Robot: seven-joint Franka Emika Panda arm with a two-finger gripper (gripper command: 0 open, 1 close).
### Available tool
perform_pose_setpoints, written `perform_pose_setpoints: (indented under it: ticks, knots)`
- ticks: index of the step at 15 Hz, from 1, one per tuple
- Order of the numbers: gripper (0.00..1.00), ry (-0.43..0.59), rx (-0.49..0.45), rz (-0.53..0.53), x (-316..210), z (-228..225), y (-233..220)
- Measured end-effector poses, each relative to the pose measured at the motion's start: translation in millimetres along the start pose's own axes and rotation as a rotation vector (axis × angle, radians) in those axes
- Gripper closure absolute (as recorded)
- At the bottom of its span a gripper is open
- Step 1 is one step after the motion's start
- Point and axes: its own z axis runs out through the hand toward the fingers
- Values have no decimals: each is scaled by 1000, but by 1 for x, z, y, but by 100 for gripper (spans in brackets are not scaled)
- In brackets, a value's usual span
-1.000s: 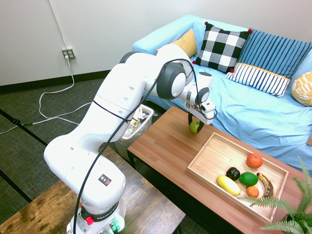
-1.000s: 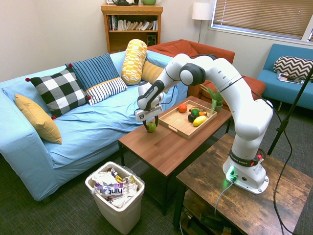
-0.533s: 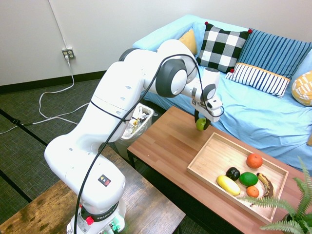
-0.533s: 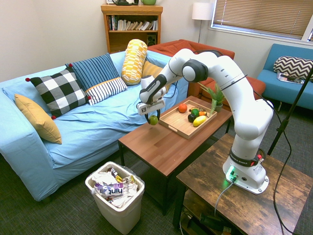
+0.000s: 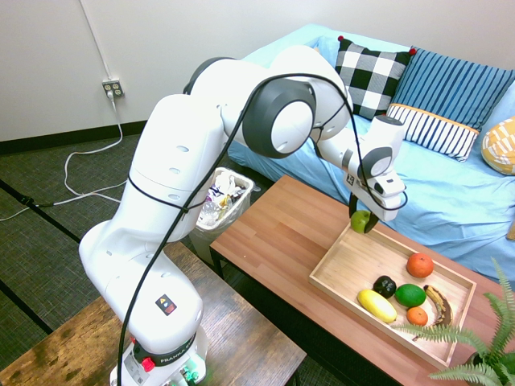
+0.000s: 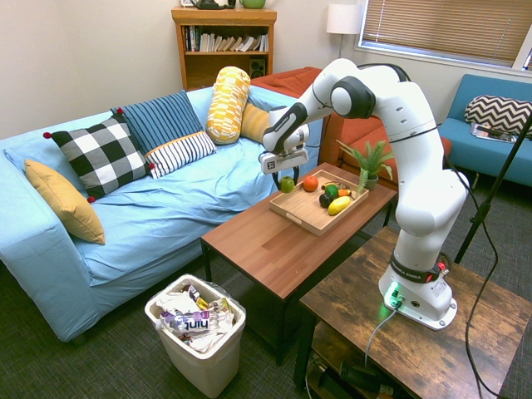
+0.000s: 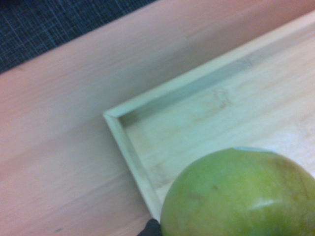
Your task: Put the apple in the tray
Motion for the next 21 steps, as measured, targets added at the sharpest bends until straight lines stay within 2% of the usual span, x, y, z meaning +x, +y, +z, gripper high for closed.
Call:
perform_pose_setpoints:
  ticks: [10,20,21]
  knots:
    - [100,-23,-6,80,34,49,45]
    - [100,-59,-9,84,30,82,43]
    - [0,-62,-10,82,30,84,42]
